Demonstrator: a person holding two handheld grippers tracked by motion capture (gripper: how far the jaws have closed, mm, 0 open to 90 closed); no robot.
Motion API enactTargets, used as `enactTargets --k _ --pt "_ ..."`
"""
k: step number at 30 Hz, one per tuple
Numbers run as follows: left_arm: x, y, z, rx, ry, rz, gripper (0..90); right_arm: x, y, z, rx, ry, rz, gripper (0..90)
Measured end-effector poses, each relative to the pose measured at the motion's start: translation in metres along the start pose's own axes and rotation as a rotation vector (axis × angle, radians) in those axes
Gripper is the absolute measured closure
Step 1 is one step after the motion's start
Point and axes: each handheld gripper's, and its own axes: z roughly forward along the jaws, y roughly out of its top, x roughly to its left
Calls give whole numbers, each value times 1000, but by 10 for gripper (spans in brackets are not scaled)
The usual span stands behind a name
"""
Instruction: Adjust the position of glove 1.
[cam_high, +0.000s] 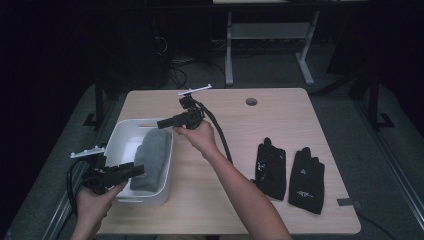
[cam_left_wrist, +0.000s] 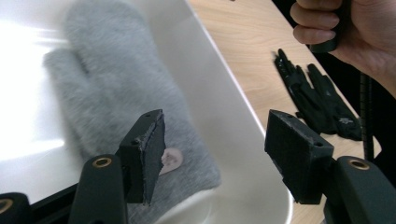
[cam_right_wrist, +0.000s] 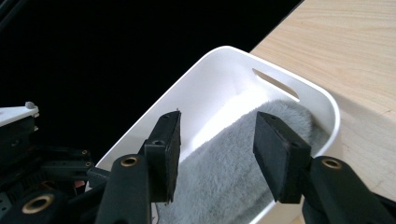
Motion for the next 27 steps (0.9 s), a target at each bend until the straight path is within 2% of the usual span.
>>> enactTargets --k 12,15,27 --pt "-15 8 10 5 -33 23 363 -5 -3 -23 -15 11 -3 464" --pt "-23 11 16 13 -50 31 352 -7 -5 -32 -23 19 -6 454" --pt "-42 19 34 42 -86 72 343 -17 -14 -62 -54 9 19 436"
